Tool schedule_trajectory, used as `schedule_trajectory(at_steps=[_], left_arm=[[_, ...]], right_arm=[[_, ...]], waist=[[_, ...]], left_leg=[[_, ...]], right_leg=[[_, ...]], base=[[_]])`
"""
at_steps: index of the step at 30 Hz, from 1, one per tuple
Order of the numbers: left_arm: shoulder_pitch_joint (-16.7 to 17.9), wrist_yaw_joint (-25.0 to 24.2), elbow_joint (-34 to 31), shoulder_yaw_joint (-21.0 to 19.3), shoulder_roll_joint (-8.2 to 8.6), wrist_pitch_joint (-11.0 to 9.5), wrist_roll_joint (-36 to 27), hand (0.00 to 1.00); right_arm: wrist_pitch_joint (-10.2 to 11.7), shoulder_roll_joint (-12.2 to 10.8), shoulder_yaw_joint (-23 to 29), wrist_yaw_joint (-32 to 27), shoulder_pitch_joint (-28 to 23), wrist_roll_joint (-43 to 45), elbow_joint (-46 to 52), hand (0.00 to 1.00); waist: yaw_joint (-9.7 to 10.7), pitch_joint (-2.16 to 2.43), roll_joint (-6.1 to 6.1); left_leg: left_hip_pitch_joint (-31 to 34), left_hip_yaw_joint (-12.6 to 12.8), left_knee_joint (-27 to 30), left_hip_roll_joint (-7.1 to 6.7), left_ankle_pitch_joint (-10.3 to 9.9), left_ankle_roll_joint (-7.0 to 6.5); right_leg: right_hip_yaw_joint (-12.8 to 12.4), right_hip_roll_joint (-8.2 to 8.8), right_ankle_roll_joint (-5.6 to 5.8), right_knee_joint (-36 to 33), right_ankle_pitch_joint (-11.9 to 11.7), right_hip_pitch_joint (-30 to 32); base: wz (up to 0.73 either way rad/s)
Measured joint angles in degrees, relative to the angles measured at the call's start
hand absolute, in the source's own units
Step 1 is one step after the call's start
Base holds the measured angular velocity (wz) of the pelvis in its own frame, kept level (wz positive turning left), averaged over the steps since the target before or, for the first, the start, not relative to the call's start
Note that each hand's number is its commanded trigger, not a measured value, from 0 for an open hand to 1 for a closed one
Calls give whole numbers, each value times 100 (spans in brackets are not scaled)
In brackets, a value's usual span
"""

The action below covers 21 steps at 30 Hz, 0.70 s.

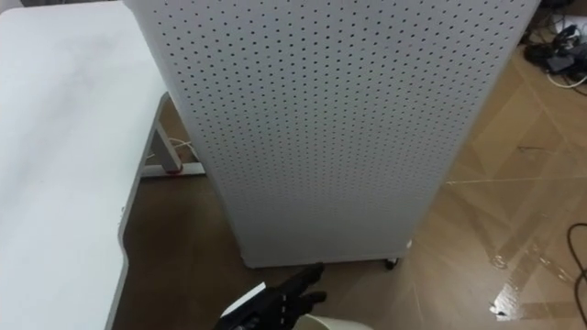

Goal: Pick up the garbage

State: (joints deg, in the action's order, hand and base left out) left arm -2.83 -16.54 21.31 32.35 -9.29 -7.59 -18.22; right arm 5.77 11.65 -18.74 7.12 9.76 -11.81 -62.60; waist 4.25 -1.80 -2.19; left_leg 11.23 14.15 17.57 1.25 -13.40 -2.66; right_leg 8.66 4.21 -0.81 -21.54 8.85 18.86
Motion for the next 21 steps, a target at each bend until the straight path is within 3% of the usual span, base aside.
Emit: schedule_trajectory(at_steps=[7,12,16,17,21], left_arm=[[-65,-22,-144,-18,35,-1,-9,0],[-62,-20,-413,-18,-39,-34,30,0],[-39,227,-1151,-107,-186,-85,676,0],[-35,299,-1299,-162,-156,-179,1024,0],[-12,704,-1768,-252,-198,-227,1764,0]], right_arm=[[53,-12,4,63,-90,-123,-7,100],[53,1,11,113,-122,-131,-24,100],[71,-29,44,104,-258,-130,-21,100],[71,-29,62,107,-303,-120,-1,100],[93,-34,101,114,-354,-144,40,100]], waist=[[125,2,-3],[130,6,1],[94,11,9],[76,11,10],[39,28,27]], left_leg=[[-194,1,-50,21,1,3],[-451,-14,-206,18,4,8],[-536,2,-226,13,4,8],[-575,-9,-228,12,4,8],[-706,1,-242,16,4,8]], right_leg=[[6,-42,-1,98,-2,-232],[83,-53,23,284,-5,-504],[100,-52,32,289,-8,-604],[110,-52,37,301,-5,-651],[106,-67,45,355,0,-799]], base=[[0],[4],[0],[0],[0]])
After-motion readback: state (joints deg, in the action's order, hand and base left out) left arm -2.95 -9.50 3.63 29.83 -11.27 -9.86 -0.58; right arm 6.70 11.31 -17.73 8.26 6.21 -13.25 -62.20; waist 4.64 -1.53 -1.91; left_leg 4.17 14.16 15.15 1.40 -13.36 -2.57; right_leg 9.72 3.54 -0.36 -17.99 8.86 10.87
